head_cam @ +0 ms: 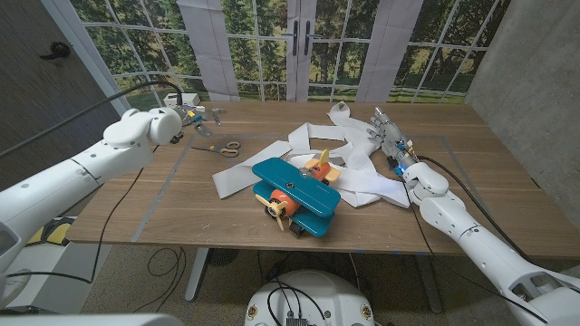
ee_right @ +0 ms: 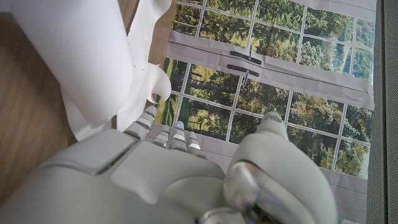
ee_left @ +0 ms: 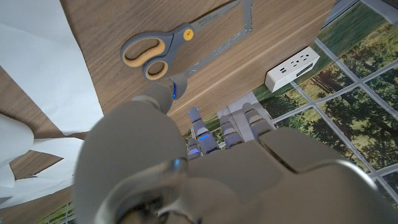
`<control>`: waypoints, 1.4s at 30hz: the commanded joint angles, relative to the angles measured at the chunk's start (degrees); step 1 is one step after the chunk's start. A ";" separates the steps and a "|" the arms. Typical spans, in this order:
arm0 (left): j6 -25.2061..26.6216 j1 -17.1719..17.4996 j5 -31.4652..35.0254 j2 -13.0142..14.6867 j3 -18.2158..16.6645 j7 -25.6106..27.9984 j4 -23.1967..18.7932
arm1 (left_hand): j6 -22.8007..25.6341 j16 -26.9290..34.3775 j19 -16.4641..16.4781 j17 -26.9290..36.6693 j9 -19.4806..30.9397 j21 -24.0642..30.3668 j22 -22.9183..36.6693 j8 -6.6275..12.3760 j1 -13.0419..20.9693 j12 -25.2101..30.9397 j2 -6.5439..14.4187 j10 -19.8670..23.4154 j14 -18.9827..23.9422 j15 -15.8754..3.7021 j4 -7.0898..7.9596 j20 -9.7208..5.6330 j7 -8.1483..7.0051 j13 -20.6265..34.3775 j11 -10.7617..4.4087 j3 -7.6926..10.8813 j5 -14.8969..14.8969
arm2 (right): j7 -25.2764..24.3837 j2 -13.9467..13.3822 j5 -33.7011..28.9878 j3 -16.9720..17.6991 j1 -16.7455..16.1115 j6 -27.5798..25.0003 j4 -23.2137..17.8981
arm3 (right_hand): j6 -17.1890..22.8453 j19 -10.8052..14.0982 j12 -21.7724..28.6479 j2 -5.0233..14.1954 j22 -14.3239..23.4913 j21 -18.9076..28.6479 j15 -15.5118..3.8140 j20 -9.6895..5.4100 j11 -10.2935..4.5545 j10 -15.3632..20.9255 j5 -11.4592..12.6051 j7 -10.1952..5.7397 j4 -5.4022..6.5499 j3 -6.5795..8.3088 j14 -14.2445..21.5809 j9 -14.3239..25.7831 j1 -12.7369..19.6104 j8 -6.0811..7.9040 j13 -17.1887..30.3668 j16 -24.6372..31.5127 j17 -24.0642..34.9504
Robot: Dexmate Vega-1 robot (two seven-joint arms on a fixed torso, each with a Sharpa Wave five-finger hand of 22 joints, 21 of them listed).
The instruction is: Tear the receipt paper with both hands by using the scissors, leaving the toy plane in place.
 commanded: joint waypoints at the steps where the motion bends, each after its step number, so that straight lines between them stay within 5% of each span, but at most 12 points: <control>1: 0.25 -0.84 0.43 0.22 0.88 -1.86 0.23 | -0.37 -0.08 -0.66 0.25 -0.01 -0.06 0.16 -0.20 1.34 -0.49 0.11 -0.45 -0.67 -1.43 -0.12 0.17 -0.05 -0.05 -0.09 0.79 1.43 | 0.32 0.55 0.76 0.13 -0.17 -0.03 0.05 | 0.02 -0.05 0.07 0.39 0.19 0.10 0.28 0.52 0.04 -0.10 -0.08 -0.42 -0.29 0.35 0.03 0.15 0.22 0.16 0.35 0.28 0.14; 9: -2.19 -1.47 -1.64 -0.10 0.81 -2.05 2.02 | -0.54 -0.01 -1.08 0.61 -0.06 -0.14 0.15 -0.35 1.07 -0.48 -0.45 -0.28 -1.12 -1.39 0.72 0.09 -0.60 -0.19 -0.27 1.25 4.14 | 1.11 0.81 1.07 0.08 0.07 0.22 0.63 | 0.03 -0.07 0.06 0.51 0.20 0.10 0.26 0.57 0.00 -0.11 -0.26 -0.47 -0.44 0.51 0.06 0.15 0.41 0.15 0.35 0.28 0.14; 18: -3.38 -1.67 -4.55 0.19 0.18 -2.44 2.71 | 2.08 0.33 -2.98 1.28 -0.12 -0.28 0.34 0.06 -5.57 -0.56 -1.32 -0.52 -1.80 1.04 4.28 2.51 0.61 -0.52 2.89 0.23 11.26 | 1.41 1.21 2.04 0.37 0.11 -0.08 0.94 | 0.06 -0.07 0.10 0.59 0.20 0.10 0.25 0.67 0.05 0.00 -0.42 -0.51 -0.54 0.61 0.07 0.15 0.49 0.14 0.36 0.29 0.14; 27: -1.63 -2.98 -1.85 -0.43 1.94 -4.32 2.37 | 1.89 0.19 -3.38 1.35 -0.14 -0.25 0.36 -0.23 -7.32 -0.75 -1.50 -0.91 -2.49 1.43 4.88 2.70 0.79 -0.77 3.47 0.04 13.30 | 1.85 1.42 2.36 0.47 0.16 0.11 1.37 | 0.08 -0.02 0.12 0.60 0.20 0.12 0.34 0.72 0.10 0.06 -0.57 -0.51 -0.59 0.65 0.16 0.14 0.46 0.13 0.37 0.33 0.17; 32: -1.23 -3.03 -0.30 -0.51 2.43 -3.92 2.12 | 1.74 0.27 -3.25 1.35 -0.15 -0.11 0.35 -0.36 -7.90 -0.66 -1.45 -0.68 -2.46 1.24 4.91 2.54 0.80 -0.88 2.55 0.19 14.31 | 2.07 1.50 2.49 0.51 0.17 0.20 1.52 | 0.13 -0.05 0.09 0.62 0.20 0.11 0.34 0.82 0.11 0.00 -0.64 -0.49 -0.61 0.67 0.17 0.14 0.43 0.14 0.37 0.34 0.18; 37: -1.12 -3.04 1.18 -0.52 2.81 -3.74 1.89 | 1.48 0.32 -2.97 1.25 -0.17 0.04 0.30 -0.51 -8.00 -0.61 -1.75 -0.58 -2.30 0.69 4.38 1.98 0.27 -0.94 1.67 0.38 14.52 | 1.89 1.73 2.69 0.49 0.27 -0.12 1.54 | 0.18 -0.04 0.10 0.62 0.20 0.11 0.36 0.90 0.04 0.02 -0.72 -0.49 -0.61 0.68 0.16 0.14 0.35 0.15 0.37 0.34 0.20; 38: -1.18 -3.04 1.35 -0.53 2.84 -3.72 1.91 | 1.46 0.22 -2.96 0.92 -0.18 0.03 0.22 -0.50 -9.46 -0.59 -4.68 -0.62 -2.28 0.73 3.59 1.98 0.31 -1.03 1.63 -1.28 13.19 | 2.04 1.73 2.45 0.40 0.37 0.15 1.76 | 0.19 -0.05 0.11 0.63 0.21 0.11 0.36 0.90 0.00 0.06 -0.73 -0.48 -0.61 0.68 0.16 0.14 0.34 0.15 0.37 0.35 0.20; 40: -0.89 -3.00 1.79 -0.63 2.89 -3.73 1.86 | 1.38 0.21 -3.02 0.84 -0.17 0.02 0.23 -0.54 -10.19 -0.67 -5.10 -0.86 -2.35 0.75 3.68 2.07 0.53 -1.07 1.79 -2.06 12.12 | 2.15 1.83 2.72 0.45 0.39 0.02 1.77 | 0.21 -0.03 0.11 0.63 0.21 0.12 0.33 0.91 -0.04 0.05 -0.75 -0.57 -0.61 0.68 0.15 0.14 0.32 0.16 0.38 0.34 0.21; 42: -0.70 -3.08 2.68 -0.72 3.16 -3.74 1.83 | 1.39 0.29 -3.06 0.72 -0.13 0.03 0.23 -0.45 -13.30 -0.54 -6.22 -0.86 -2.48 0.75 4.47 2.09 0.32 -1.15 1.59 -5.45 7.56 | 2.14 1.89 2.78 0.46 0.41 -0.03 1.79 | 0.25 -0.03 0.12 0.63 0.21 0.12 0.33 0.93 -0.04 0.09 -0.77 -0.65 -0.61 0.69 0.15 0.14 0.30 0.17 0.38 0.34 0.21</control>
